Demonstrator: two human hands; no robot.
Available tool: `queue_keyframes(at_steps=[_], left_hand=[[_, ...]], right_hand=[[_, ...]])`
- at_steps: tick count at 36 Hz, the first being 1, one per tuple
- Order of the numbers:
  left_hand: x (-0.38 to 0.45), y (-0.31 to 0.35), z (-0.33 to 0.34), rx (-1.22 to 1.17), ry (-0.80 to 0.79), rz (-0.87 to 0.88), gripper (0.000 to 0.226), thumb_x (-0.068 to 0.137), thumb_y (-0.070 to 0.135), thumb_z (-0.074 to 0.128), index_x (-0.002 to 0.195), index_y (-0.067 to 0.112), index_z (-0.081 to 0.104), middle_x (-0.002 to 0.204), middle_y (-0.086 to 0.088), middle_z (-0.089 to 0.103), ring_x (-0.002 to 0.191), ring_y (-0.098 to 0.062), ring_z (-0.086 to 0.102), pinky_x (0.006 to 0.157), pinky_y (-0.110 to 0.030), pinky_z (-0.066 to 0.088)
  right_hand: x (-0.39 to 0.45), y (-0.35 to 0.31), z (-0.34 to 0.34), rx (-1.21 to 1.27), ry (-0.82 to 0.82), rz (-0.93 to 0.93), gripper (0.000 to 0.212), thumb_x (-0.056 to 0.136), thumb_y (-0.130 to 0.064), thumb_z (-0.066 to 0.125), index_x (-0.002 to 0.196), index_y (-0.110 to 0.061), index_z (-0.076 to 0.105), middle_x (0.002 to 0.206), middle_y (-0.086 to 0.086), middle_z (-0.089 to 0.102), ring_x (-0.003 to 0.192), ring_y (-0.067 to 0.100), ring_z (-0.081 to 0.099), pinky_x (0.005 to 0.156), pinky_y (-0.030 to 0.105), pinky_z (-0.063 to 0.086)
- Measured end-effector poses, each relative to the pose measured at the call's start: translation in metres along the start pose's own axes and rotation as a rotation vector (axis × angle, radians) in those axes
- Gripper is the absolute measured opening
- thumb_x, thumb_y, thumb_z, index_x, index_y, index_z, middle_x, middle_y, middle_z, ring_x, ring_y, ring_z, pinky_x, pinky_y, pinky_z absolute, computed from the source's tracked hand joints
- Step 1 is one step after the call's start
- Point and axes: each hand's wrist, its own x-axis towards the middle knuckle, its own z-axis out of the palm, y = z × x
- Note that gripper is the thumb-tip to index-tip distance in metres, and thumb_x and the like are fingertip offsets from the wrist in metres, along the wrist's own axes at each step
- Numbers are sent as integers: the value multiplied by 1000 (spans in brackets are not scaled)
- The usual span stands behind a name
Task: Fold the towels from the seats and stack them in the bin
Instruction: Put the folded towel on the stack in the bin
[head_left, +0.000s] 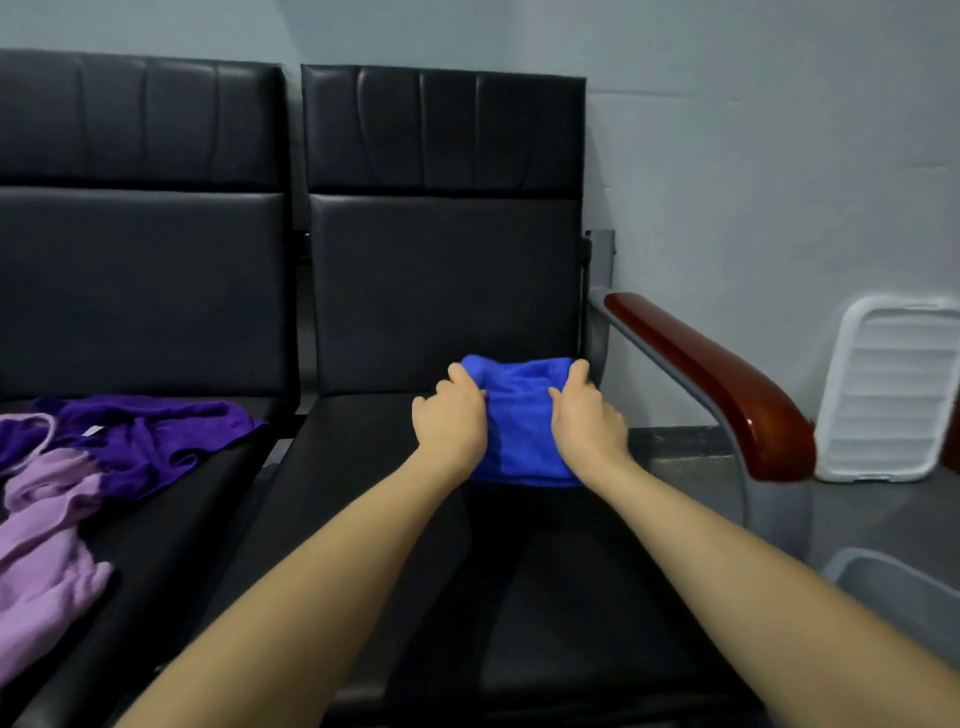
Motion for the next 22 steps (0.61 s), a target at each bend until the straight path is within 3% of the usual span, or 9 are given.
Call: queue_keyframes(at_steps=[4, 7, 13, 18, 22], left_hand=[[18, 38, -28, -79, 72, 64, 34, 103, 35, 32, 117, 4, 37, 111, -11, 61, 94, -30, 62, 70, -34, 37], [28, 73, -47, -142, 121, 135, 35, 103, 34, 32, 119, 3, 36, 111, -12, 60, 92, -32, 63, 66, -35, 37], [31, 169, -72, -229, 160, 280, 40, 103, 36, 33, 125, 3, 35, 114, -12, 57, 92, -31, 63, 62, -34, 37], [18, 257, -70, -264, 108, 401, 32, 103, 29, 35, 121, 3, 36, 118, -14, 56, 99, -34, 62, 69, -37, 41], [-8, 332, -47, -302, -1, 499, 26, 101, 17, 40, 121, 3, 34, 119, -15, 54, 101, -35, 61, 69, -35, 35]], right_hand=[[17, 14, -49, -54, 125, 6, 42, 104, -31, 32, 136, -3, 27, 122, 16, 58, 105, 35, 60, 69, 37, 38], [30, 34, -83, -114, 250, 14, 42, 103, -32, 33, 133, -3, 31, 119, 15, 61, 101, 36, 64, 71, 39, 45], [36, 112, -139, -166, 411, 122, 41, 103, -34, 32, 126, 0, 34, 105, 14, 65, 88, 36, 65, 61, 34, 36], [22, 196, -160, -210, 455, 261, 41, 103, -36, 31, 123, 0, 35, 92, 13, 68, 79, 35, 65, 55, 33, 35], [1, 272, -167, -266, 466, 399, 41, 103, -35, 33, 122, 0, 36, 88, 12, 68, 79, 35, 66, 56, 32, 36]])
